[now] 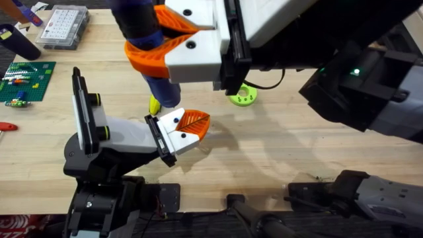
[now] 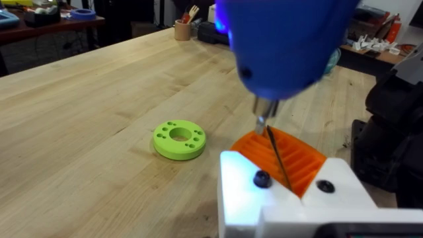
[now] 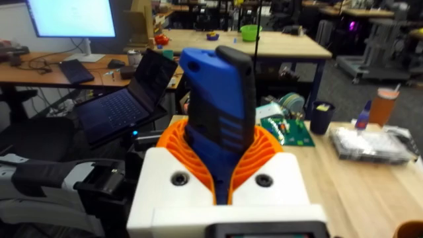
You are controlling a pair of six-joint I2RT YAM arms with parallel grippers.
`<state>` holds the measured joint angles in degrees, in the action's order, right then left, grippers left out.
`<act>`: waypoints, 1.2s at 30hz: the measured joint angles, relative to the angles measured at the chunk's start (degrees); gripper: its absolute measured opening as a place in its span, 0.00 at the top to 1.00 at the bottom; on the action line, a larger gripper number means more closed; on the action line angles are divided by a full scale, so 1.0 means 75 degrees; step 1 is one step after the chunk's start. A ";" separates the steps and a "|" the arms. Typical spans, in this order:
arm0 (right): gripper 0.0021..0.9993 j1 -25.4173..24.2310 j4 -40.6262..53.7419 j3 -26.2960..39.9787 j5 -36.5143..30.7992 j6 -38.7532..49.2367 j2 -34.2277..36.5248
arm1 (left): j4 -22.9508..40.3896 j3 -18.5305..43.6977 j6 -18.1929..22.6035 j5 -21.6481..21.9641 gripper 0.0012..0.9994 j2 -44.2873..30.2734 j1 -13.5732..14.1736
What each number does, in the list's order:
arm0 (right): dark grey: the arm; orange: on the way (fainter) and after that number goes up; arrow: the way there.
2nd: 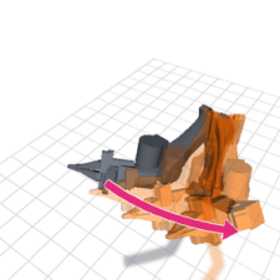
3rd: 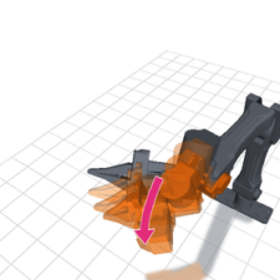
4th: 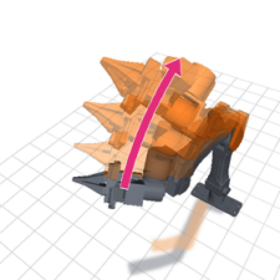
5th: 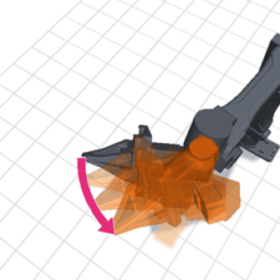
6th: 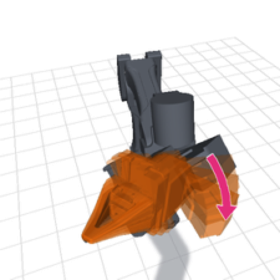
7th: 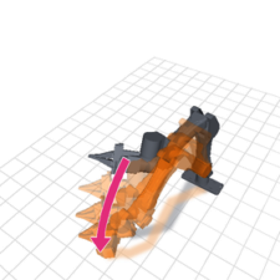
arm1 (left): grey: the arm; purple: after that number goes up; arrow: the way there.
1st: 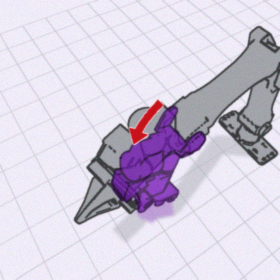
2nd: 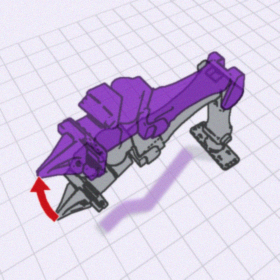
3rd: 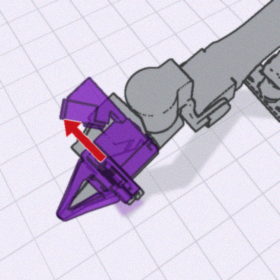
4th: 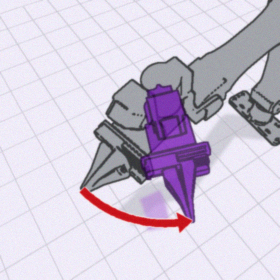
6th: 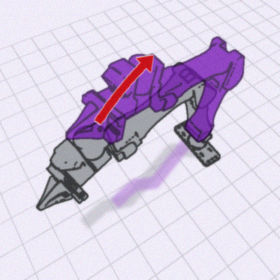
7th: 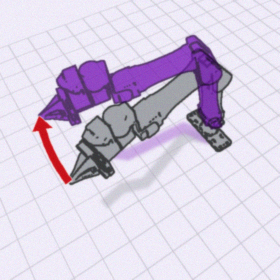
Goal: Pick up the gripper from the table and insert it into the empty holder that is missing its gripper. Then pick up a screw, insert it into the mounting hole, and use the screwdriver to tighten it. Finally, clean up the table by picking up the vegetable and placing it into the bucket.
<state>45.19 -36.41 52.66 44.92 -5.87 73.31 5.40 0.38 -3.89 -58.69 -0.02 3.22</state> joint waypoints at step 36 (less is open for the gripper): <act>0.93 -0.0497 -0.1174 0.0340 0.1844 -0.1423 0.0144 | 0.0005 0.0000 -0.0006 -0.0007 0.99 -0.0001 0.0000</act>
<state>41.46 -45.21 55.22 58.75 -16.54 74.39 5.43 0.38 -3.94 -58.74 -0.03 3.22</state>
